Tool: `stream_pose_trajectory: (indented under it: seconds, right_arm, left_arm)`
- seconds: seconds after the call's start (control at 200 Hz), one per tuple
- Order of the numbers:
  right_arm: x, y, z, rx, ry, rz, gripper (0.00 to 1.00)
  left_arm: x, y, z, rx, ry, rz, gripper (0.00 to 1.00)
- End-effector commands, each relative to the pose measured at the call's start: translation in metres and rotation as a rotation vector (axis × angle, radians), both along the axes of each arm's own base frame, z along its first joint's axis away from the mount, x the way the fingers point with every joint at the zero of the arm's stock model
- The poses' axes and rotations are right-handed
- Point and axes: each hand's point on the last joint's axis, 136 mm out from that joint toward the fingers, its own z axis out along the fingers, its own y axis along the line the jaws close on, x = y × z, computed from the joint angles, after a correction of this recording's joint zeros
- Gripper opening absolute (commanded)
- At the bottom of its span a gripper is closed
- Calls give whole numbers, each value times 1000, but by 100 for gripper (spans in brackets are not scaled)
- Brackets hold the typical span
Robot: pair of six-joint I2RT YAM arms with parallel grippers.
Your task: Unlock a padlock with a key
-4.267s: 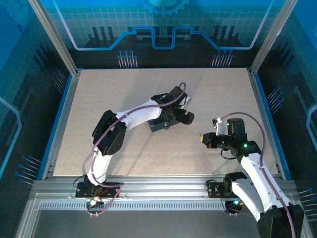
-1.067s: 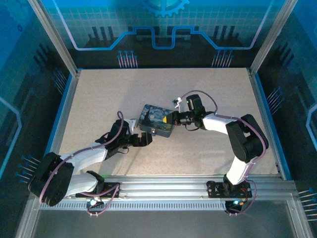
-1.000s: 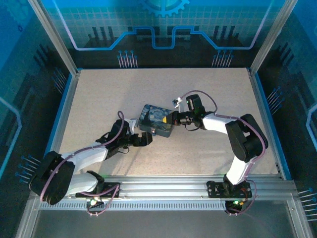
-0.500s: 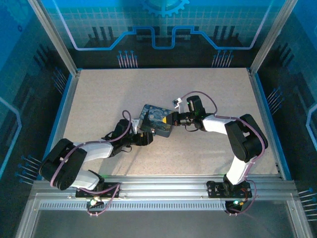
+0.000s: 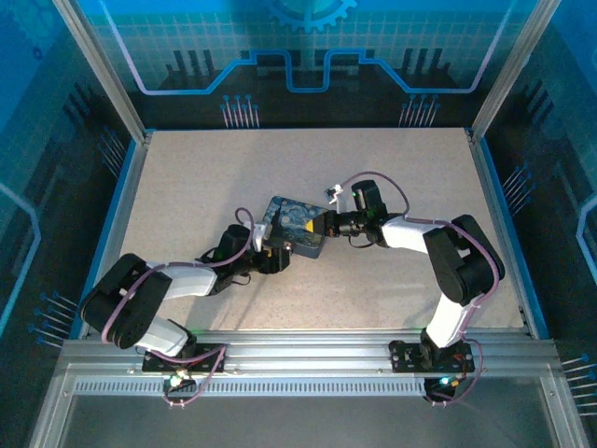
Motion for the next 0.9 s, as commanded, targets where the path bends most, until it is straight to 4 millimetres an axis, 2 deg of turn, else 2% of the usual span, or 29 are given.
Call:
stream_pose_trajectory:
  seconds: [0.0, 0.215, 0.61, 0.895]
  right_arm:
    - [-23, -5, -34, -79, 114, 2, 1]
    - [-25, -5, -35, -83, 116, 0, 1]
    - [-29, -7, -36, -91, 117, -4, 1]
    - [-32, -4, -36, -92, 116, -2, 1]
  left_arm:
    - [5, -6, 2, 23, -50, -13, 72]
    - [9, -16, -2, 26, -57, -20, 71]
    - [15, -32, -9, 22, -70, -31, 61]
    - [16, -42, -11, 22, -78, -33, 57]
